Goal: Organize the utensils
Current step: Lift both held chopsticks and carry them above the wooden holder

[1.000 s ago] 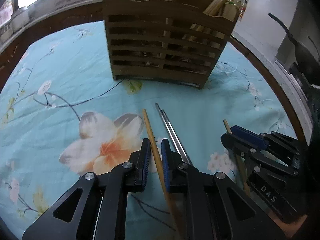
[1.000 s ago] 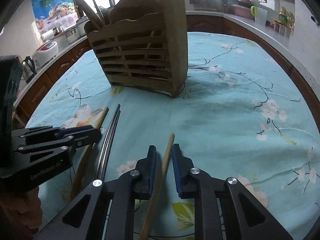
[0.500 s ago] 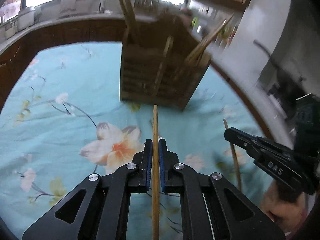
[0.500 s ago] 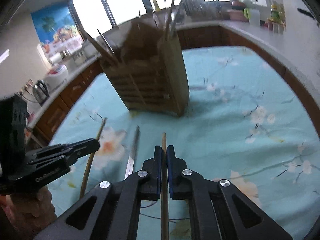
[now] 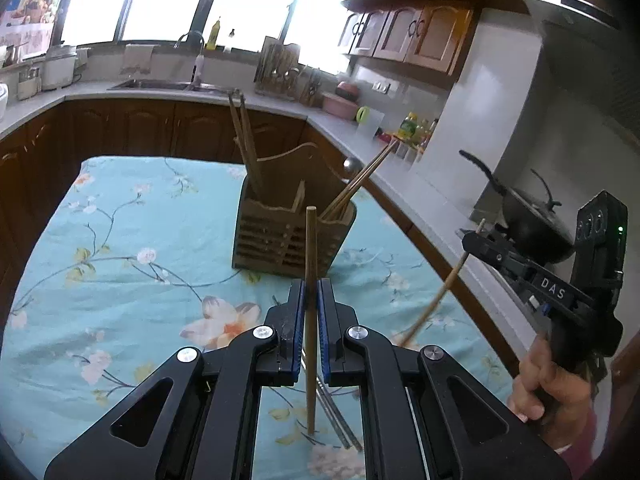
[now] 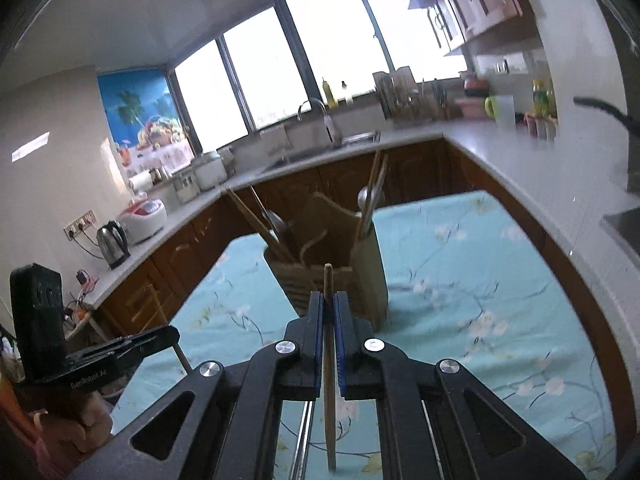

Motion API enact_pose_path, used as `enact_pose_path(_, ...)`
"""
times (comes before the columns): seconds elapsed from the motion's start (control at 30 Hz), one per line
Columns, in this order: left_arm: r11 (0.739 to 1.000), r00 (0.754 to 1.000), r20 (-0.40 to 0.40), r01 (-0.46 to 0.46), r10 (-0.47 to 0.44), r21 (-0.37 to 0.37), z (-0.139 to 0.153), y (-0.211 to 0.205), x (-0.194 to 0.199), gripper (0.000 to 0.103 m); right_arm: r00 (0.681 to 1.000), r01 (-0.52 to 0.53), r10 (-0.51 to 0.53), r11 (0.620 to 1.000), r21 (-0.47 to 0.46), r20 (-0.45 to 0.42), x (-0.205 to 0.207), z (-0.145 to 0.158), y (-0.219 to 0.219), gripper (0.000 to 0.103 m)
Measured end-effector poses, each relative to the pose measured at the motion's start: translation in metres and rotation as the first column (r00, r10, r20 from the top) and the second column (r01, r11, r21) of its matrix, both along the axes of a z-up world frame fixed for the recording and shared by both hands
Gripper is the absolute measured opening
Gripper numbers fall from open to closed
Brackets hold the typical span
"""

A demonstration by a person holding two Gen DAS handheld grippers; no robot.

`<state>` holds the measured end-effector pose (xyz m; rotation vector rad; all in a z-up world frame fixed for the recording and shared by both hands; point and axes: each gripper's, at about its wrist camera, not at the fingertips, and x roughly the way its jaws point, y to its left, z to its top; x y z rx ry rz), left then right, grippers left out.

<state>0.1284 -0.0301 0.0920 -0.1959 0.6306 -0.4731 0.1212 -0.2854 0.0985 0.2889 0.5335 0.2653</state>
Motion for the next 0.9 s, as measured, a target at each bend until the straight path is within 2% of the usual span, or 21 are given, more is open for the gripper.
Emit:
enact_pose_path(0.3,1.0,0.999,0.041,-0.024,0.024,-0.013,0.011,0.008,-0.006,0.005,0.999,0.006,-0.007,1.0,0.01,0.036,-0.003,0.009,-0.002,0.005)
enact_pose_path(0.9,0.997,0.994,0.084,-0.063,0.066,-0.044,0.025,0.017,0.009,0.005,0.997,0.02,-0.022,0.999,0.03,0.068,0.003,0.018,-0.008,0.005)
